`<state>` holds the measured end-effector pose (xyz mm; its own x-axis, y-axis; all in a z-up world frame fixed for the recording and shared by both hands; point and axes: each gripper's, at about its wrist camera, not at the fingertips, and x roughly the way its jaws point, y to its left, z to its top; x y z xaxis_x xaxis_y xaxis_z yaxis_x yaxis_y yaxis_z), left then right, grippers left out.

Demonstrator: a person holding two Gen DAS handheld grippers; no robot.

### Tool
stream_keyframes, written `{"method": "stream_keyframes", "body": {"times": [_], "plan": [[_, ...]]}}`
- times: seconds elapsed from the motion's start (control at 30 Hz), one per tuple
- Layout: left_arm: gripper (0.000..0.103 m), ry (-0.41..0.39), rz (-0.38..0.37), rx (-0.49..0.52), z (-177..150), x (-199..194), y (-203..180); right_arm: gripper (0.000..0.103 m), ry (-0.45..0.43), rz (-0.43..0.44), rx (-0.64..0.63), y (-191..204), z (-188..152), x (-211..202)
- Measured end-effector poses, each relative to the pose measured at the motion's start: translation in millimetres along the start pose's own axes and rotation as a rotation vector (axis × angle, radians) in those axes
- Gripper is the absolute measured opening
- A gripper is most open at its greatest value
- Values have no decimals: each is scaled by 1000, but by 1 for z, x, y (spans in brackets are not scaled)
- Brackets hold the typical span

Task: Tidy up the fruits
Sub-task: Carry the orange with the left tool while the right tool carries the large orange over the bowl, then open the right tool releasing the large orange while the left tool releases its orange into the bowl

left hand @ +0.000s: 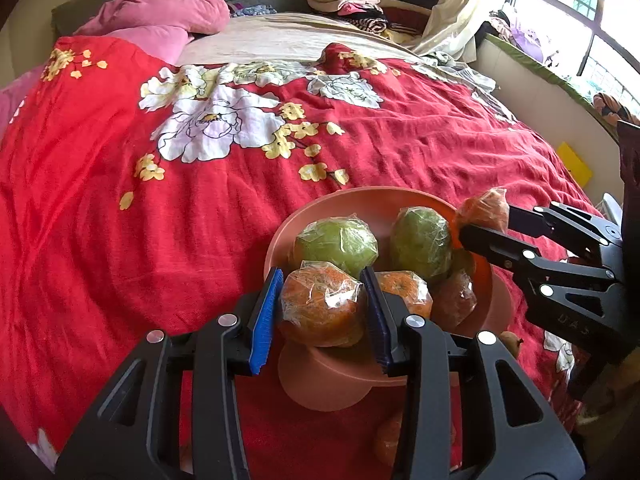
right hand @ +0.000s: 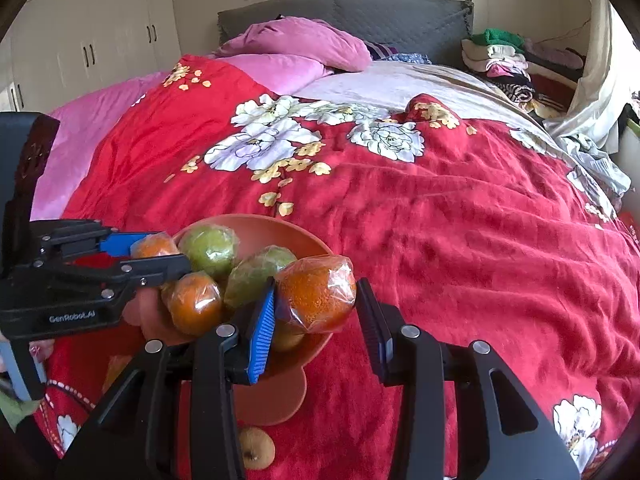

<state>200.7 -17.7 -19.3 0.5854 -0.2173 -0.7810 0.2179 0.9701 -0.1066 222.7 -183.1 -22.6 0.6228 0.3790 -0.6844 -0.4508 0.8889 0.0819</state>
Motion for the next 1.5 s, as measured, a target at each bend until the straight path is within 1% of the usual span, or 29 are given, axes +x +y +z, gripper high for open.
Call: {"method": "stream_keyframes", "body": {"times": [0.17,0.23,0.33,0.47,0.57,0.63,0.7,0.77,0.83,0.9,0.97,1.0,1.07,1.13,1.23,1.3,1.37,1.43,1.5], "plan": [[32,-2,1,0,0,0,0,40,6,32,23,1,-1,2],[32,-1,-1,-4,0,0,1,40,4,31,21,1,-1,2],[32,-1,0,-2,0,0,1,44,-2,37,21,1,-2,0],[32,-1,1,-2,0,0,1,54,-5,34,23,2,-2,-2],[32,-3,2,-3,0,0,0,57,-11,33,28,2,-3,-5],[32,-2,0,-5,0,0,1,62,-21,29,32,2,-4,-8],[32,-1,-1,-7,0,0,1,63,-26,24,32,1,-5,-11],[32,-1,1,-3,-1,1,0,70,-34,17,32,0,-6,-13],[32,-1,0,-3,0,0,0,70,-39,15,38,-1,-8,-16],[33,0,-3,-5,0,0,0,74,-43,12,48,-4,-10,-17],[37,-2,-11,-9,0,-1,-1,76,-45,12,54,-5,-10,-19],[38,-3,-8,-8,0,-2,-1,77,-44,12,57,-6,-11,-19],[43,-7,3,-6,0,-3,-2,80,-46,6,61,-7,-12,-21],[43,-7,-1,-16,-1,-4,0,81,-49,5,65,-8,-13,-23],[45,-7,3,-24,-3,-4,3,85,-53,-1,65,-8,-14,-25],[48,-8,3,-31,-4,-5,4,85,-54,-2,62,-7,-14,-26],[53,-13,5,-37,-4,-5,4,87,-59,-9,56,-5,-14,-27],[56,-19,7,-42,-5,-8,5,88,-62,-9,53,-5,-14,-27],[60,-26,4,-48,-5,-10,5,91,-65,-20,49,-4,-13,-28]]}}
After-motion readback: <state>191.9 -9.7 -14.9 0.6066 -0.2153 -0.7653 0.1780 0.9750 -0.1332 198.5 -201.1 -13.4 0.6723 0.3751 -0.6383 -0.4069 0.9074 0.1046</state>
